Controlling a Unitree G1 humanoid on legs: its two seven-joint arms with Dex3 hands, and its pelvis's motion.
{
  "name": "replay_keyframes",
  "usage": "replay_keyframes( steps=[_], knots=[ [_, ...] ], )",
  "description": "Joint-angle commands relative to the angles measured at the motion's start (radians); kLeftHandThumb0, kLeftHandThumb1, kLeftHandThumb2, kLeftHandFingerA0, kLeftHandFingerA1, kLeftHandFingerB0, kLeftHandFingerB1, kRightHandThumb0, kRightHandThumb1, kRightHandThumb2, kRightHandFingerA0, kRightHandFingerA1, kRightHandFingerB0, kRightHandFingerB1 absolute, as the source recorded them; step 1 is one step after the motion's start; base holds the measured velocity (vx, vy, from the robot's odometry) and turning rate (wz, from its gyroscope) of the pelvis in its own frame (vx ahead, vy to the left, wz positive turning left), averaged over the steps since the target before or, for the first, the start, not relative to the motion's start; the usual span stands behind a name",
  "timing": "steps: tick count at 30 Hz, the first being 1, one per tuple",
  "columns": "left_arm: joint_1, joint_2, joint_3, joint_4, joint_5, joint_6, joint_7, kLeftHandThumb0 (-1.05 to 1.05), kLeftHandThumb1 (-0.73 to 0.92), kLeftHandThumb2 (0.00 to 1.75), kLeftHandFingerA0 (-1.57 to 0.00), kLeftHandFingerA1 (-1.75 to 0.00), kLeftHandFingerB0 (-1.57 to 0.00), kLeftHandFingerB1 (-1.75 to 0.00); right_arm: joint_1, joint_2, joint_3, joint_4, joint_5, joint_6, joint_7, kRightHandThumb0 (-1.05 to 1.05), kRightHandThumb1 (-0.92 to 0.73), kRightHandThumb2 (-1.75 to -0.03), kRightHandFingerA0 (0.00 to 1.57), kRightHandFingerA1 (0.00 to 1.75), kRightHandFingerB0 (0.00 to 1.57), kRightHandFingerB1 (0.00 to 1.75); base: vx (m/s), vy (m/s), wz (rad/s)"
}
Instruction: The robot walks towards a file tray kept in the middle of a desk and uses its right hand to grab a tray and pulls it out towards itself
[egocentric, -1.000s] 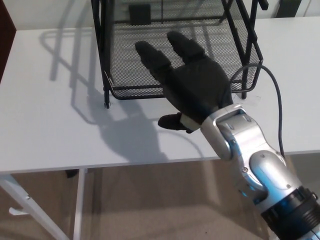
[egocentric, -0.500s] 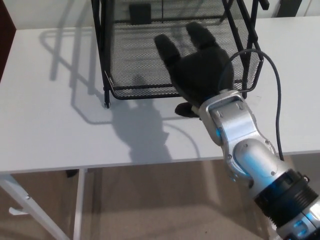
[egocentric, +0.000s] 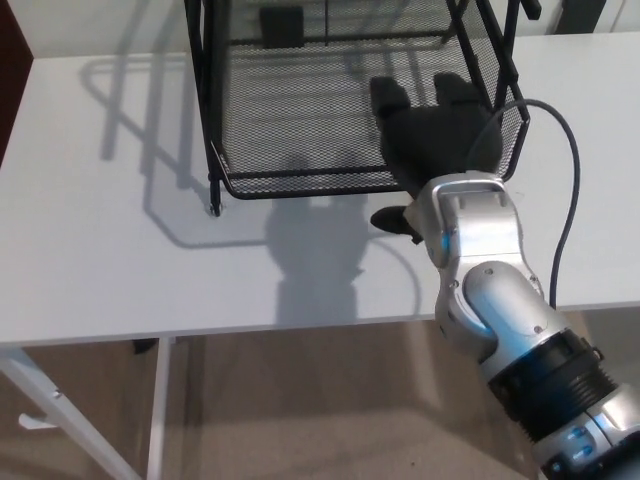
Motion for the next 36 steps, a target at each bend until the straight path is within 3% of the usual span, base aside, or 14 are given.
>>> replay_keyframes(
  steps=[1, 9, 24, 36],
  knots=[
    [0.007, 0.020, -0.003, -0.018, 0.002, 0.038, -0.015, -0.23, 0.62, 0.58, -0.53, -0.52, -0.36, -0.41, 0.013, 0.009, -0.004, 0.001, 0.100, 0.070, 0.104, -0.76, -0.48, -0.78, 0.00, 0.00, 0.00, 0.00, 0.00, 0.000, 0.00],
    [0.014, 0.021, 0.001, -0.046, -0.003, 0.059, -0.023, -0.20, 0.62, 0.58, -0.53, -0.51, -0.36, -0.40, 0.045, -0.002, 0.015, -0.017, 0.158, 0.067, 0.097, -0.71, -0.44, -0.75, 0.00, 0.02, 0.00, 0.00, 0.00, 0.000, 0.00],
    [-0.001, 0.022, 0.000, -0.017, 0.005, 0.029, -0.024, -0.21, 0.61, 0.58, -0.57, -0.54, -0.38, -0.43, 0.185, -0.098, 0.203, -0.051, 0.106, 0.059, 0.044, -0.78, -0.48, -0.80, 0.00, 0.00, 0.00, 0.00, 0.00, 0.000, 0.00],
    [-0.009, 0.032, 0.000, -0.009, 0.025, 0.020, -0.014, -0.19, 0.62, 0.58, -0.59, -0.55, -0.39, -0.43, 0.372, -0.283, 0.290, -0.330, 0.063, 0.008, 0.075, -0.86, -0.54, -0.87, 0.00, 0.03, 0.00, 0.00, 0.00, 0.000, 0.00]
  ],
)
